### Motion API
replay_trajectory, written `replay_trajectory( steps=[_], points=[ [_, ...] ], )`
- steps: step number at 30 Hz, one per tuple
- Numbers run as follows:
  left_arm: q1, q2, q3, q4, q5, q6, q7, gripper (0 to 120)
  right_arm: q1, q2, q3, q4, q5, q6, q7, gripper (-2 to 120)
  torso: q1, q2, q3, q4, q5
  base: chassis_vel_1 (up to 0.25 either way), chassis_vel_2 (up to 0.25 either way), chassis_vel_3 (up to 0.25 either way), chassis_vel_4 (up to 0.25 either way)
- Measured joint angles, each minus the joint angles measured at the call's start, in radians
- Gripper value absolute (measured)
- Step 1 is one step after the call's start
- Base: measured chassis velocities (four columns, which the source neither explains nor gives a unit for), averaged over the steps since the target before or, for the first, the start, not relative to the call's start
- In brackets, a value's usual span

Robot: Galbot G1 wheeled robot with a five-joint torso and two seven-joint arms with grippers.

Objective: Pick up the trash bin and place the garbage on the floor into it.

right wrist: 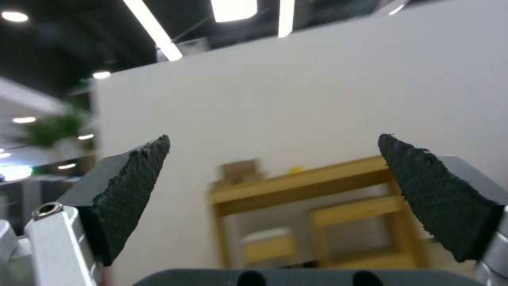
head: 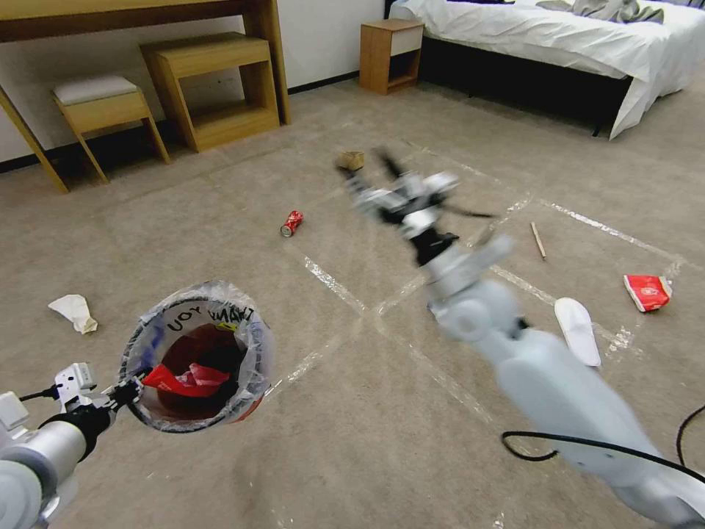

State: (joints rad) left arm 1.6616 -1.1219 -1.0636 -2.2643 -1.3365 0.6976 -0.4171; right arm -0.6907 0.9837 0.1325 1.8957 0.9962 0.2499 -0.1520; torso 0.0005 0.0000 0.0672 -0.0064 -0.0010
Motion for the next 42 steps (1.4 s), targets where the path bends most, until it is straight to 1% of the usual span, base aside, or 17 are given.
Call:
replay_trajectory(
  steps=[1, 4, 7, 9, 10, 12, 13, 16, 17, 19, 20, 21, 23, 24, 27, 33, 42],
  points=[
    [0.000, 0.000, 0.000, 0.000, 0.000, 0.000, 0.000, 0, 0.000, 0.000, 0.000, 0.000, 0.000, 0.000, 0.000, 100, 0.000, 0.000, 0.000, 0.0000, 0.0000, 0.000, 0.000, 0.000, 0.000],
    [-0.004, -0.001, 0.000, 0.008, 0.009, -0.001, 0.005, 0, -0.167, -0.036, 0.181, 0.080, -0.029, 0.000, 0.054, 100, 0.000, 0.000, 0.000, 0.0000, 0.0000, 0.000, 0.000, 0.000, 0.000],
    [-0.007, -0.001, 0.000, 0.015, 0.016, -0.003, 0.006, 0, -0.249, -0.039, 0.271, 0.128, -0.044, -0.005, 0.085, 100, 0.000, 0.000, 0.000, 0.0002, 0.0001, 0.000, 0.000, 0.000, 0.000],
    [-0.013, -0.002, 0.000, 0.024, 0.023, -0.004, 0.009, 0, -0.369, -0.028, 0.388, 0.193, -0.085, -0.011, 0.119, 100, 0.000, 0.000, 0.000, -0.0002, -0.0002, 0.000, 0.000, 0.000, 0.000],
    [-0.013, -0.002, 0.000, 0.024, 0.023, -0.004, 0.009, 0, -0.369, -0.028, 0.388, 0.193, -0.085, -0.011, 0.119, 100, 0.000, 0.000, 0.000, -0.0002, -0.0002, 0.000, 0.000, 0.000, 0.000],
    [-0.018, -0.005, 0.001, 0.030, 0.030, -0.005, 0.011, 0, -0.459, 0.000, 0.460, 0.232, -0.139, 0.001, 0.133, 100, 0.000, 0.000, 0.000, 0.0000, 0.0000, 0.000, 0.000, 0.000, 0.000],
    [-0.018, -0.005, 0.001, 0.030, 0.030, -0.005, 0.011, 0, -0.459, 0.000, 0.460, 0.232, -0.139, 0.001, 0.133, 100, 0.000, 0.000, 0.000, 0.0000, 0.0000, 0.000, 0.000, 0.000, 0.000],
    [-0.019, -0.012, 0.002, 0.038, 0.048, -0.009, 0.018, 0, -0.580, 0.056, 0.544, 0.280, -0.205, 0.037, 0.138, 100, 0.000, 0.000, 0.000, 0.0002, -0.0003, 0.000, 0.000, 0.000, 0.000],
    [-0.019, -0.012, 0.002, 0.038, 0.048, -0.009, 0.018, 0, -0.580, 0.056, 0.544, 0.280, -0.205, 0.037, 0.138, 100, 0.000, 0.000, 0.000, 0.0002, -0.0003, 0.000, 0.000, 0.000, 0.000],
    [-0.021, -0.015, 0.002, 0.041, 0.051, -0.011, 0.020, 0, -0.644, 0.090, 0.579, 0.298, -0.246, 0.070, 0.131, 100, 0.000, 0.000, 0.000, 0.0002, -0.0003, 0.000, 0.000, 0.000, 0.000],
    [-0.024, -0.016, 0.002, 0.046, 0.052, -0.012, 0.022, 0, -0.697, 0.129, 0.599, 0.303, -0.303, 0.105, 0.127, 100, 0.000, 0.000, 0.000, 0.0000, -0.0005, 0.000, 0.000, 0.000, 0.000],
    [-0.024, -0.016, 0.002, 0.046, 0.052, -0.012, 0.022, 0, -0.697, 0.129, 0.599, 0.303, -0.303, 0.105, 0.127, 100, 0.000, 0.000, 0.000, 0.0000, -0.0005, 0.000, 0.000, 0.000, 0.000],
    [-0.029, -0.018, 0.003, 0.052, 0.053, -0.013, 0.022, 0, -0.750, 0.180, 0.599, 0.298, -0.376, 0.143, 0.126, 100, 0.000, 0.000, 0.000, 0.0001, -0.0003, 0.000, 0.000, 0.000, 0.000],
    [-0.029, -0.018, 0.003, 0.052, 0.053, -0.013, 0.022, 0, -0.750, 0.180, 0.599, 0.298, -0.376, 0.143, 0.126, 100, 0.000, 0.000, 0.000, 0.0001, -0.0003, 0.000, 0.000, 0.000, 0.000],
    [-0.033, -0.020, 0.004, 0.059, 0.053, -0.014, 0.024, 0, -0.803, 0.239, 0.572, 0.246, -0.444, 0.199, 0.126, 100, 0.000, 0.000, 0.000, 0.0002, -0.0001, 0.000, 0.000, 0.000, 0.000],
    [-0.037, -0.020, 0.006, 0.069, 0.055, -0.015, 0.026, 0, -0.816, 0.255, 0.548, 0.195, -0.486, 0.212, 0.137, 100, 0.000, 0.000, 0.000, 0.0002, -0.0005, 0.000, 0.000, 0.000, 0.000],
    [-0.044, -0.022, 0.009, 0.075, 0.058, -0.016, 0.028, 0, -0.774, 0.250, 0.507, 0.109, -0.530, 0.197, 0.165, 100, 0.000, 0.000, 0.000, 0.0003, -0.0004, 0.000, 0.000, 0.000, 0.000]
  ],
)
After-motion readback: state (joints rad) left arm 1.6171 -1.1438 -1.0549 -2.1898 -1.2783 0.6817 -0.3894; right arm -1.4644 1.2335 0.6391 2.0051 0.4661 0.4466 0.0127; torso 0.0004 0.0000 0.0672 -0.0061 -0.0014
